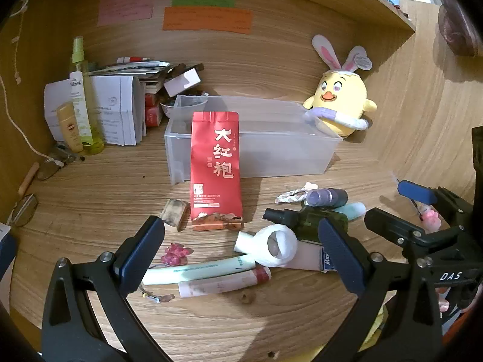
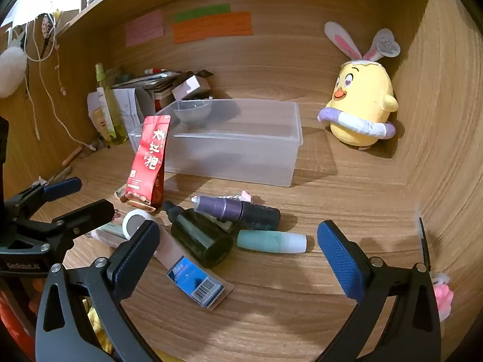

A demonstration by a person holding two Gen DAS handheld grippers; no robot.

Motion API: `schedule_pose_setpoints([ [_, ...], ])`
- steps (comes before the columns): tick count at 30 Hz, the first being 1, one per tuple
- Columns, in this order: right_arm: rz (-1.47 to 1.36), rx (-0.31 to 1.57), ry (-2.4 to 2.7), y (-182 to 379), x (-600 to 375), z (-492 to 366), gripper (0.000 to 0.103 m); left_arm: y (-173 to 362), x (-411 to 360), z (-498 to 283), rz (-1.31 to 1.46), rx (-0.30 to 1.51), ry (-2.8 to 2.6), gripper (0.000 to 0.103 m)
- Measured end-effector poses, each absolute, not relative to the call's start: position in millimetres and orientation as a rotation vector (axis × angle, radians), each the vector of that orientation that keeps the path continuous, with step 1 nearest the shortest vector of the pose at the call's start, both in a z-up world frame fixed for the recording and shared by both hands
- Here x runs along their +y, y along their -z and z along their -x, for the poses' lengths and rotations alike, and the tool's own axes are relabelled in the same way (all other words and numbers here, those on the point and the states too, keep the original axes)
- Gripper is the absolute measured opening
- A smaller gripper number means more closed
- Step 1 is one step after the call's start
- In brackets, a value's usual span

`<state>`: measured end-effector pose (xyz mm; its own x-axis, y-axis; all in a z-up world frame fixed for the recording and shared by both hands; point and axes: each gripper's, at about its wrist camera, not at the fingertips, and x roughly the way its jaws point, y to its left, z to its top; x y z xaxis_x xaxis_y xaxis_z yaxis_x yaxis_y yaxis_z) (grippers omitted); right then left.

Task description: Organize objects

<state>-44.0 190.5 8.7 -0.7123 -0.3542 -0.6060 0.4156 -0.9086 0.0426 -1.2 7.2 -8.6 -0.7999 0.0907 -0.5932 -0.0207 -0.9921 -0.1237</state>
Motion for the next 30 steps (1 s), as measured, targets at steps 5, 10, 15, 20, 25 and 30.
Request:
schedule_pose_setpoints([
  [5, -0.88, 0.149, 2.575, -9, 188, 43, 0.103, 10, 2, 3, 0.982, -0.186, -2.921, 0.103],
  [10, -0.867, 0.147, 2.574, -10, 189, 42, 0.103, 10, -1, 5, 0.99, -0.208, -2.914, 0.103],
  [15, -0.875, 0.15, 2.573, -8, 188, 44, 0.103, 11, -1, 5, 0.979, -0.212, -2.92, 0.103],
  [20, -0.887, 0.14, 2.571, -7, 188, 46, 0.103, 11, 1, 5, 0.988, -0.205, -2.92, 0.103],
  [25, -0.9, 0.131, 2.559, -4, 188, 48, 0.103, 12, 0, 7, 0.999, -0.213, -2.924, 0.103],
  [30, -0.898, 0.135, 2.555, -4, 187, 48, 0.103, 13, -4, 7, 1.002, -0.231, -2.927, 0.103],
])
